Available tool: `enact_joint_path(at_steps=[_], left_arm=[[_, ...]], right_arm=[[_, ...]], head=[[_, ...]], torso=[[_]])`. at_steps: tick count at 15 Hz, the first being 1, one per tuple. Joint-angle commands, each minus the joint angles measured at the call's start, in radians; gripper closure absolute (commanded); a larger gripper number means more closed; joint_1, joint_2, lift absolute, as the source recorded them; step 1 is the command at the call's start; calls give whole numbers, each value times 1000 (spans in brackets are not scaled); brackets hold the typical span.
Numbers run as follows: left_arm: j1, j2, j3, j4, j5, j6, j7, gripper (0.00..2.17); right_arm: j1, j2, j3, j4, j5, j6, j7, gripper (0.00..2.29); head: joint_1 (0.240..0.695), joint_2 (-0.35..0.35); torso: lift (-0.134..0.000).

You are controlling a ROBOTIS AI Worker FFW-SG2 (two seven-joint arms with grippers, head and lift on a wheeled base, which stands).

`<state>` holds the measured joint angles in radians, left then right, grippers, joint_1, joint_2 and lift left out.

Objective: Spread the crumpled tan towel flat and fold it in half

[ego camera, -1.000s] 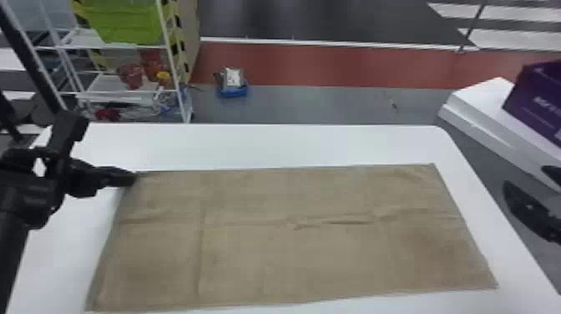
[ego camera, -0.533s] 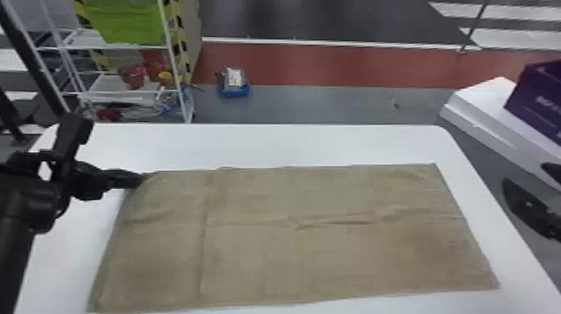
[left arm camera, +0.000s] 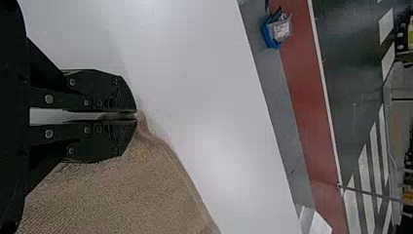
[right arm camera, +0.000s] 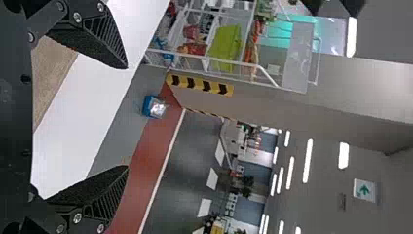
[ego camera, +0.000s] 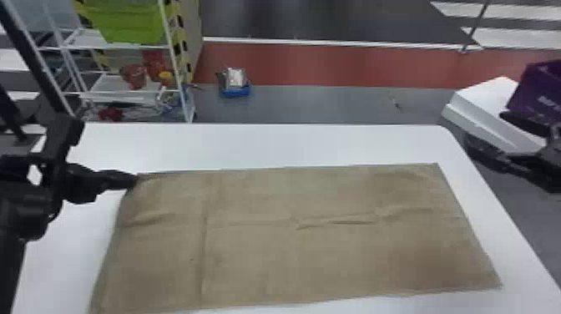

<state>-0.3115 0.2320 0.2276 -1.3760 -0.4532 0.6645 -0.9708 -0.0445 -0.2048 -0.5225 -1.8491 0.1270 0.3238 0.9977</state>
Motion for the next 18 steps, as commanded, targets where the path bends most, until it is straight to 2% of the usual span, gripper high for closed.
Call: enact_joint_path(at_steps=[1,3,5,7,8,10,15,17,18], left_arm=[[23,-2,22,-38,5,1,-2,1065],[34,-3,33,-51,5,1,-8,1065],[35,-3,32,-52,4,1,-8,1065],[35,-3,26,-52,2,1,-5,1065],[34,-3,21,-52,1,1,-5,1065],[29,-7,12,-52,-4,1,-5,1065],[26,-14,-14,-52,-5,-9,3,1065],[25,-14,-19,-51,-5,-12,6,1065],[22,-14,-20,-51,-5,-12,6,1065]], right_arm=[[-109,-57,85,148,158,7,9,178],[-183,-103,121,274,227,-5,42,181],[-256,-154,148,407,266,-9,67,184],[-344,-200,177,564,278,13,67,184],[-391,-209,179,628,281,62,67,184],[-468,-248,222,740,281,148,67,184],[-555,-261,312,873,350,182,65,279],[-557,-249,361,880,372,169,30,279],[-557,-232,369,880,405,163,10,279]], head=[[695,-35],[695,-31],[695,-35],[695,-48],[695,-68],[695,-90],[695,-122],[695,-128],[695,-129]], torso=[[-124],[-124],[-124],[-124],[-124],[-124],[-124],[-124],[-124]])
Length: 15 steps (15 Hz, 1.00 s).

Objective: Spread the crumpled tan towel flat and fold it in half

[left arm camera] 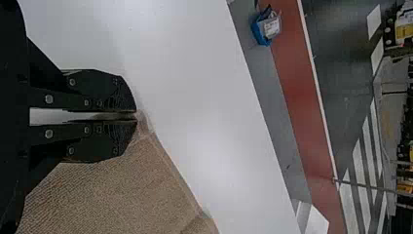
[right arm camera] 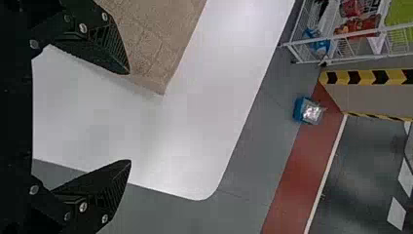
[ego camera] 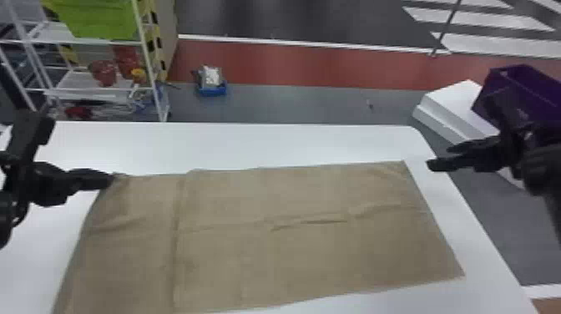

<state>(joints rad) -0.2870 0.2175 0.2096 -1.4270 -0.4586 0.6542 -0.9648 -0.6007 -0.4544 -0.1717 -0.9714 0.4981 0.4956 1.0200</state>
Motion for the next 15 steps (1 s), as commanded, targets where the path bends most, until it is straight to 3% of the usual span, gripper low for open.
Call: enact_joint_path(at_steps=[1,6,10,15], left_arm=[[-3,-1,-6,0,0,-4,0,1065],[-27,-6,-47,8,-2,-4,5,1065],[-23,-6,-42,8,-2,-4,2,1065],[-17,-6,-35,3,0,-14,-5,1065]], right_arm=[[-10,22,38,11,45,-8,-21,279],[-79,34,57,135,45,-36,-34,289],[-125,42,58,238,-4,-150,-49,340],[-131,66,109,280,36,-156,-92,340]], head=[[695,-128],[695,-124],[695,-118],[695,-99]], torso=[[-124],[-124],[-124],[-124]])
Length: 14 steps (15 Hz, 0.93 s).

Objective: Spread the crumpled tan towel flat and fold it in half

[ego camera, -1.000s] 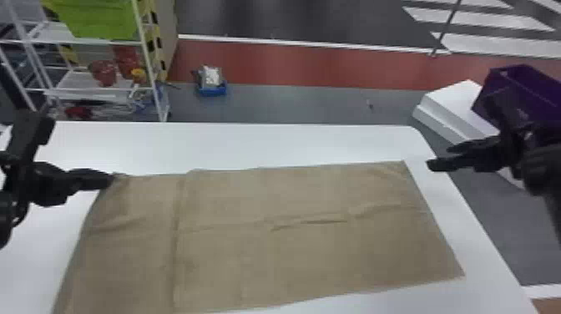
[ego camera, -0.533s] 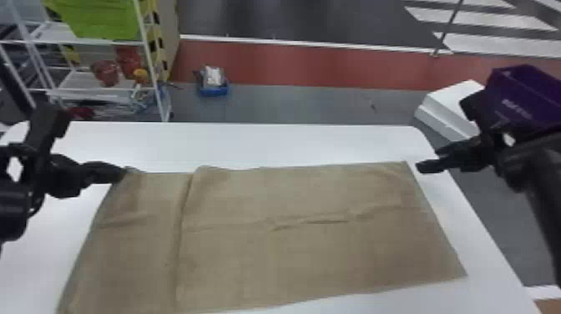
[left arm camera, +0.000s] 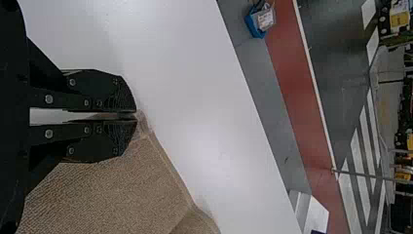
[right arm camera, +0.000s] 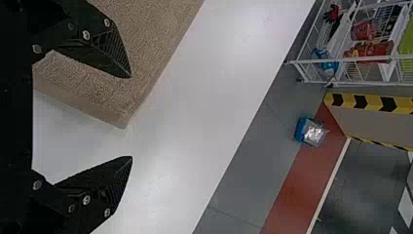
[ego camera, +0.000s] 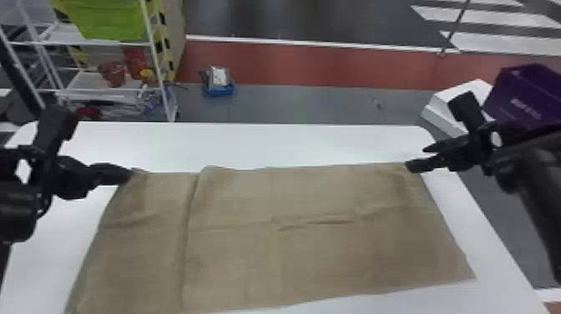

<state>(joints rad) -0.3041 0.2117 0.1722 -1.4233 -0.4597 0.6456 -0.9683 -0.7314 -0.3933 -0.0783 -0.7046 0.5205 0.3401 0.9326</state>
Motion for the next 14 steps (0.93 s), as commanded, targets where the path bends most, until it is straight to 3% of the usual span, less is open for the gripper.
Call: enact_joint_path(at_steps=[1,7,14], left_arm=[[2,2,4,1,1,-8,-3,1065],[14,6,9,0,4,-20,-6,1065],[16,9,7,0,0,-20,-3,1065]], right_arm=[[3,7,20,17,15,-3,-6,340],[4,7,31,63,16,-52,-41,471],[1,-1,23,66,1,-71,-37,589]], head=[[695,-96],[695,-91],[695,-85]], torso=[[-124],[-124],[-124]])
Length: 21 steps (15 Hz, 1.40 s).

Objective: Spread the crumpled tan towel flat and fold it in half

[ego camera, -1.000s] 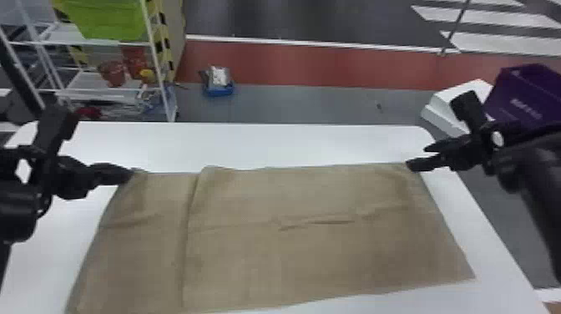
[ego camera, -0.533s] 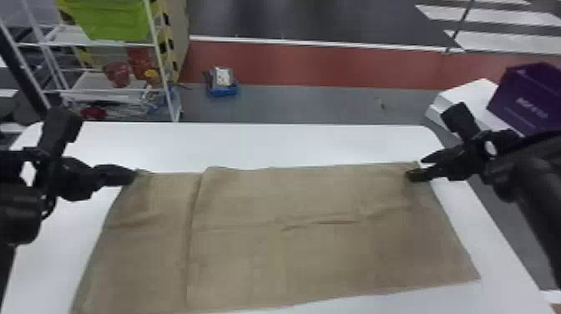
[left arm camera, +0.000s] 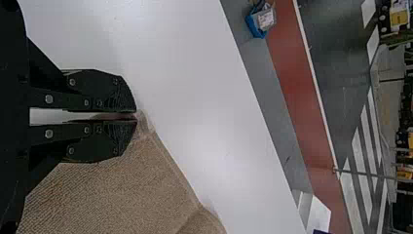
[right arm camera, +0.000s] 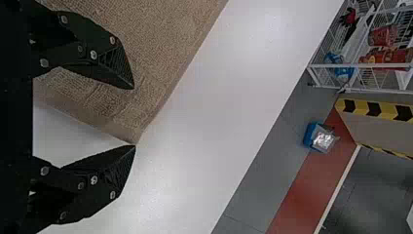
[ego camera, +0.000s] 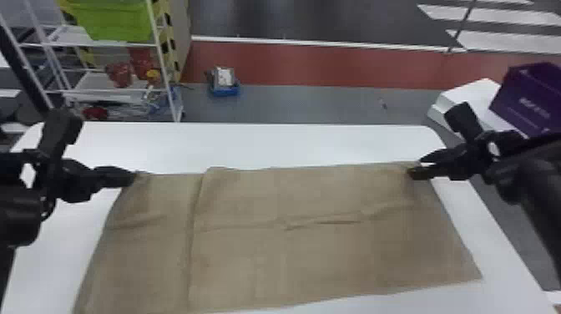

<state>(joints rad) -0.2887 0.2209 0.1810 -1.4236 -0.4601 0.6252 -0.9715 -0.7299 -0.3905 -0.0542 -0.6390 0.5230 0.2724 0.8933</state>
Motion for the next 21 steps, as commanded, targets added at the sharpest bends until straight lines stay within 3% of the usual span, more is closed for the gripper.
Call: enact_joint_path(at_steps=[1,8,10,17,18,19,21], left_arm=[[0,-2,-2,0,-2,0,4,1065],[-1,2,-3,2,-5,-18,10,1065],[-3,2,0,0,-2,-28,10,1065],[40,-11,32,-117,18,-28,-1,1065],[49,-12,48,-138,18,-28,-3,1106],[57,-15,58,-163,18,-25,-4,1301],[83,-26,84,-207,26,-18,-12,1325]], right_arm=[[1,-7,-1,1,-8,-3,6,694],[6,-16,-16,-13,-17,-6,36,1207],[18,-19,-29,-41,-32,-3,61,1210],[192,-28,-193,-363,-93,89,188,1214],[208,-37,-210,-381,-95,86,203,1214],[225,-41,-222,-398,-97,71,220,1214],[279,-62,-256,-446,-124,58,228,1214]], head=[[695,-85],[695,-89],[695,-87],[695,-91],[695,-94],[695,-98],[695,-107]], torso=[[-124],[-124],[-124],[-124],[-124],[-124],[-124]])
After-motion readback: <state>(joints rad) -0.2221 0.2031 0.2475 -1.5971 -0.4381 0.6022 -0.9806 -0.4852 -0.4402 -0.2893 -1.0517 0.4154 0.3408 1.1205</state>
